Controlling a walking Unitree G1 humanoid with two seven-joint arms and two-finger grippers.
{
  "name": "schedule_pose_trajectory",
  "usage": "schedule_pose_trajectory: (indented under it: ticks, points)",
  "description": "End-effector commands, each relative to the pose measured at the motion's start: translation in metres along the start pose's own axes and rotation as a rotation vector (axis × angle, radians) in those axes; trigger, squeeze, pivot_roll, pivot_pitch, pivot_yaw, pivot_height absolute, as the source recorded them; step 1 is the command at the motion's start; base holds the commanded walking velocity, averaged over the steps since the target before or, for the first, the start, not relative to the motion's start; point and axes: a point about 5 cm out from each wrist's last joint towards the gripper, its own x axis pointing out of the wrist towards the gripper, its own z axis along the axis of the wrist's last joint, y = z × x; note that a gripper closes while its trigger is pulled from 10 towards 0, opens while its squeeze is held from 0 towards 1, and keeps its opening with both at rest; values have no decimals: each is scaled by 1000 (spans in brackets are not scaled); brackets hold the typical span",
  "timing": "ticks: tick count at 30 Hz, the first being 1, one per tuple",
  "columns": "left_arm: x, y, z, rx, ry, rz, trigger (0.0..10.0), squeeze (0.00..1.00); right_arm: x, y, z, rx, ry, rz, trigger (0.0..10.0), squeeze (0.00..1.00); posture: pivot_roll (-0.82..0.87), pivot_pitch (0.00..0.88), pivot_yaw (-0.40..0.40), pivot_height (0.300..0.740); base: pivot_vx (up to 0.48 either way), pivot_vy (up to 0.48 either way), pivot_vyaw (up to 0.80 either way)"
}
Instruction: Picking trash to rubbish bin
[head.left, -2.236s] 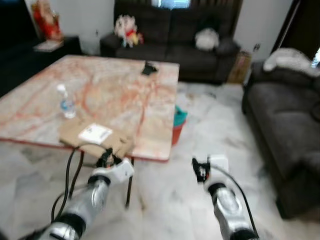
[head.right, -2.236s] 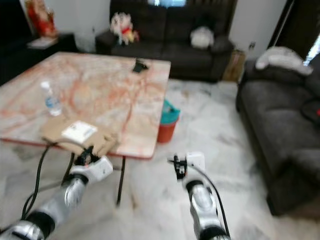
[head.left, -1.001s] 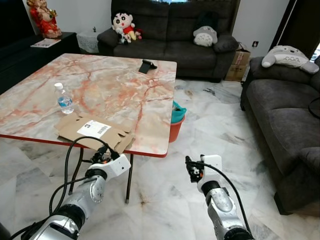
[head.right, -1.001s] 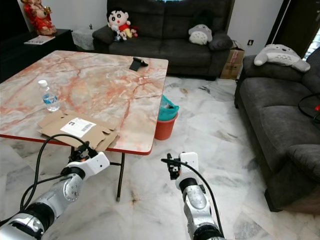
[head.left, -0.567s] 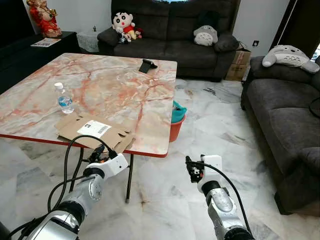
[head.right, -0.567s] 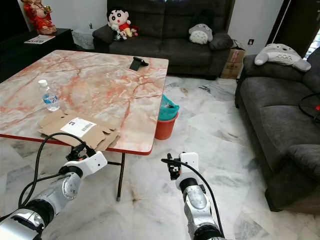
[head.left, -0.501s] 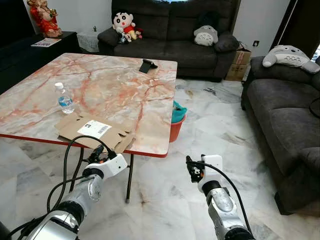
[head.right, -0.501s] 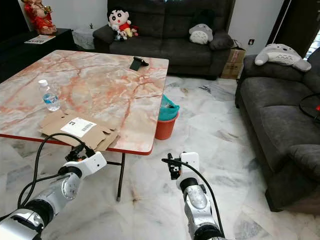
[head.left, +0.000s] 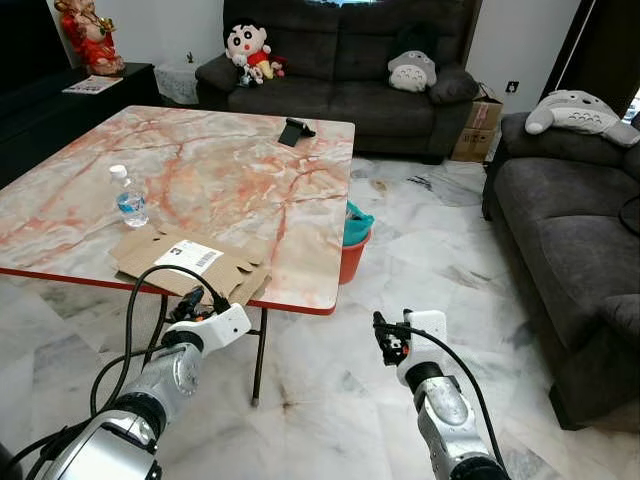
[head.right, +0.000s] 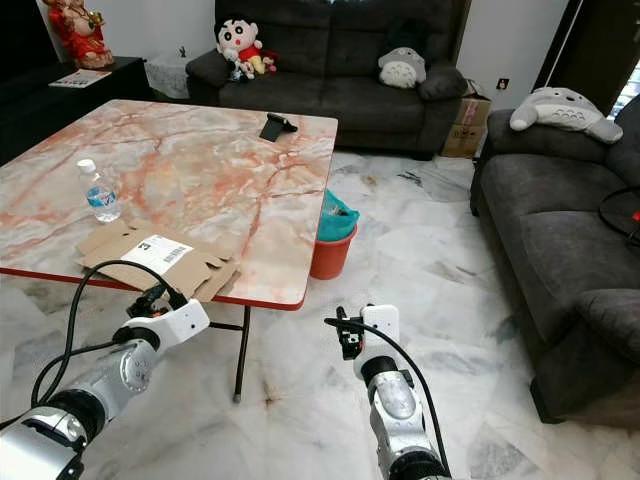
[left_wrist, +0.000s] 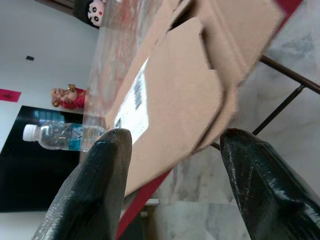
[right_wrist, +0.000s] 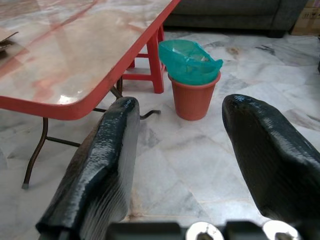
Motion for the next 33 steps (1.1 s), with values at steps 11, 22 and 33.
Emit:
schedule_pose_trajectory:
  ticks: [11,22,33]
  points:
    - [7,12,7,19,-3,7,10000,0,-3,-3,1,0,-24,-10,10000,0,103,14,-42,740,0,0,0]
    - [3,-2,7,16,-13,-42,0,0,-9,-1,-5,4,-15,-10,10000,0,98,42,-44,740,0,0,0]
    - [1,-7,9,7,-23,-55,0,0,-10,0,-7,7,-7,-11,10000,0,98,51,-46,740,0,0,0]
